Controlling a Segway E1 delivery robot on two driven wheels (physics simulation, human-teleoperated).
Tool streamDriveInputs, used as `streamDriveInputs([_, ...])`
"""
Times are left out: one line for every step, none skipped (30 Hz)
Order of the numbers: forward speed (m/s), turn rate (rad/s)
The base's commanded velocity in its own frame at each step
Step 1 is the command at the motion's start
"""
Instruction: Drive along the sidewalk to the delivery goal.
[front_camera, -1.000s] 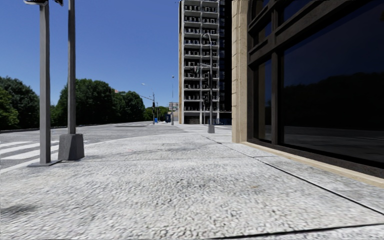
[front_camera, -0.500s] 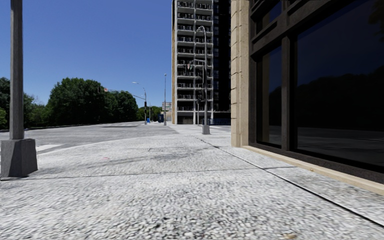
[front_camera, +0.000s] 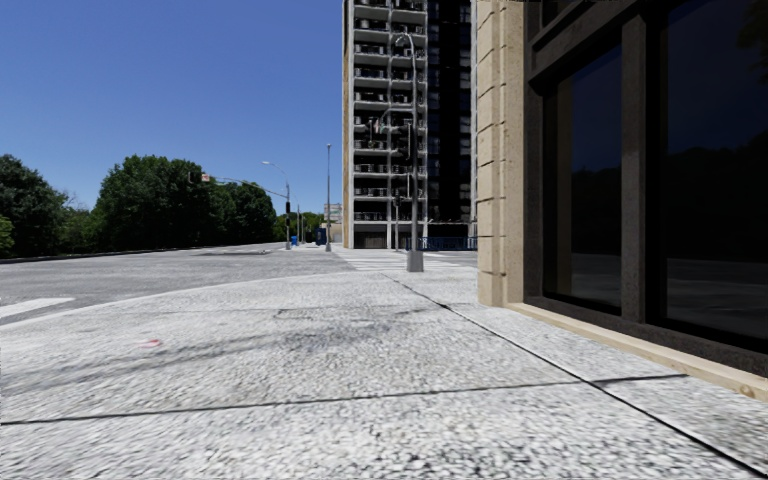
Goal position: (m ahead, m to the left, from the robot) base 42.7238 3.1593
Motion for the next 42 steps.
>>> streamDriveInputs([2.00,0.00])
streamDriveInputs([2.00,0.00])
streamDriveInputs([2.00,0.00])
streamDriveInputs([2.00,0.00])
streamDriveInputs([2.00,0.00])
streamDriveInputs([2.00,0.00])
streamDriveInputs([2.00,0.00])
streamDriveInputs([2.00,0.00])
streamDriveInputs([2.00,0.00])
streamDriveInputs([2.00,0.00])
streamDriveInputs([2.00,0.00])
streamDriveInputs([2.00,0.00])
streamDriveInputs([2.00,0.00])
streamDriveInputs([2.00,0.00])
streamDriveInputs([2.00,0.00])
streamDriveInputs([2.00,0.00])
streamDriveInputs([2.00,0.00])
streamDriveInputs([2.00,0.00])
streamDriveInputs([2.00,0.00])
streamDriveInputs([2.00,0.00])
streamDriveInputs([2.00,0.00])
streamDriveInputs([2.00,0.00])
streamDriveInputs([2.00,0.00])
streamDriveInputs([2.00,0.00])
streamDriveInputs([2.00,0.00])
streamDriveInputs([2.00,0.00])
streamDriveInputs([2.00,0.00])
streamDriveInputs([2.00,0.00])
streamDriveInputs([2.00,0.00])
streamDriveInputs([2.00,0.00])
streamDriveInputs([2.00,0.00])
streamDriveInputs([2.00,0.00])
streamDriveInputs([2.00,0.00])
streamDriveInputs([2.00,0.00])
streamDriveInputs([2.00,0.00])
streamDriveInputs([2.00,0.00])
streamDriveInputs([2.00,0.00])
streamDriveInputs([2.00,0.00])
streamDriveInputs([2.00,0.00])
streamDriveInputs([2.00,0.00])
streamDriveInputs([2.00,0.00])
streamDriveInputs([2.00,0.00])
